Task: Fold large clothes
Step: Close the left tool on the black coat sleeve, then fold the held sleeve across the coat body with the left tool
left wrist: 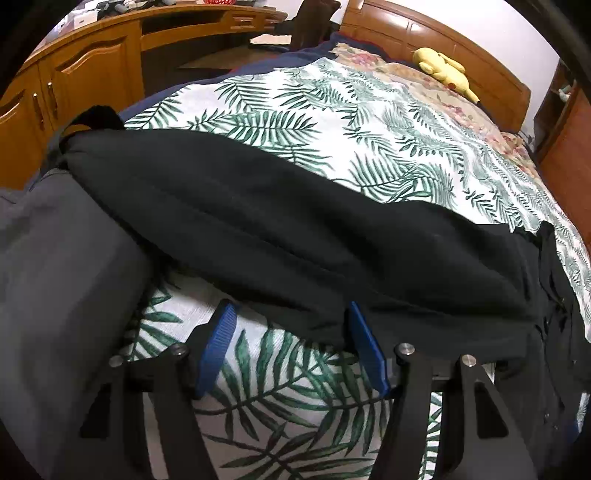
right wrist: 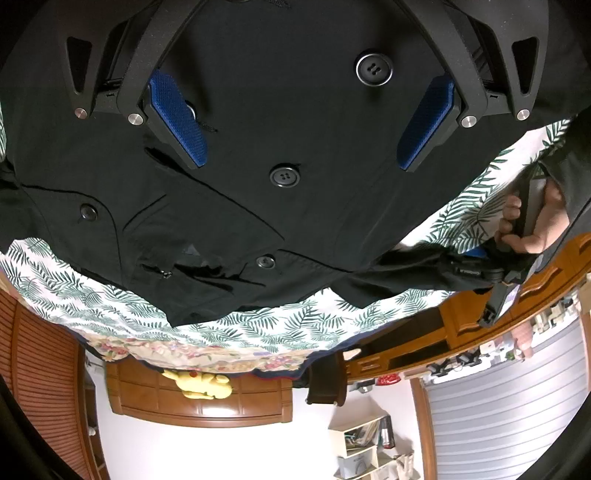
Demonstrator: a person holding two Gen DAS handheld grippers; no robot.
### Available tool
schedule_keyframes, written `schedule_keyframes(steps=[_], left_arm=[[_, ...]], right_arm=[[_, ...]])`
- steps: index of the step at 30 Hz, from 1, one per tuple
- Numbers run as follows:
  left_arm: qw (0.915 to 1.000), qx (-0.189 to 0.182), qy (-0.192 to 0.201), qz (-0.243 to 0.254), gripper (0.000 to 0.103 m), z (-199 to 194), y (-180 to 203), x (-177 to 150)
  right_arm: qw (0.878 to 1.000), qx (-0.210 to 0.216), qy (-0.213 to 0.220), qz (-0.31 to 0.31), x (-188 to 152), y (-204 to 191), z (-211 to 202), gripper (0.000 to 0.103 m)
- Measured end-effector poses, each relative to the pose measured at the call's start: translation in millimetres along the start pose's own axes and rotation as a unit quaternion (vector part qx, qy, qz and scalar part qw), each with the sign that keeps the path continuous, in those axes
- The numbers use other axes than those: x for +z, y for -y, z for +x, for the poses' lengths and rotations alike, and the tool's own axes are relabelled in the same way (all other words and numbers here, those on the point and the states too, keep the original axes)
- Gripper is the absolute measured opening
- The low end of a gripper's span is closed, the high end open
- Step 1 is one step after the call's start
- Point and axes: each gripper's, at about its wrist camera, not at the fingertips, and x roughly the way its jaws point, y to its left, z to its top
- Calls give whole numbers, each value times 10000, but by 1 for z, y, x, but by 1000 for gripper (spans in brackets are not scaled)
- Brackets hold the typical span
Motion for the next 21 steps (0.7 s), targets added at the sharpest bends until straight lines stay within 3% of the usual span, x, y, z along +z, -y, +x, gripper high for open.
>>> schedule_keyframes(steps=[1,2,3,6,13,16,21], left_arm=[[9999,-120,17,69,53,0,3,1],[9997,-202,10,131,28,1,6,2],[9995,-287,-1,163,16,0,9,2],[9983,-98,118,561,3,-4,25,5],[9952,-147,514,820,0,-34,41,11],[9889,-222,915,1147,0,-72,67,10],[9757,-604,1136,1776,0,-117,125,0]], right_arm=[[10000,0,1,-2,0,0,0,103],[10000,0,2,0,0,0,0,103],[10000,2,-1,2,0,0,0,103],[10000,-2,0,-2,0,0,0,103],[10000,-1,8,-5,0,-1,0,103],[10000,9,11,3,0,-1,0,103],[9999,120,-4,122,4,6,-9,103]])
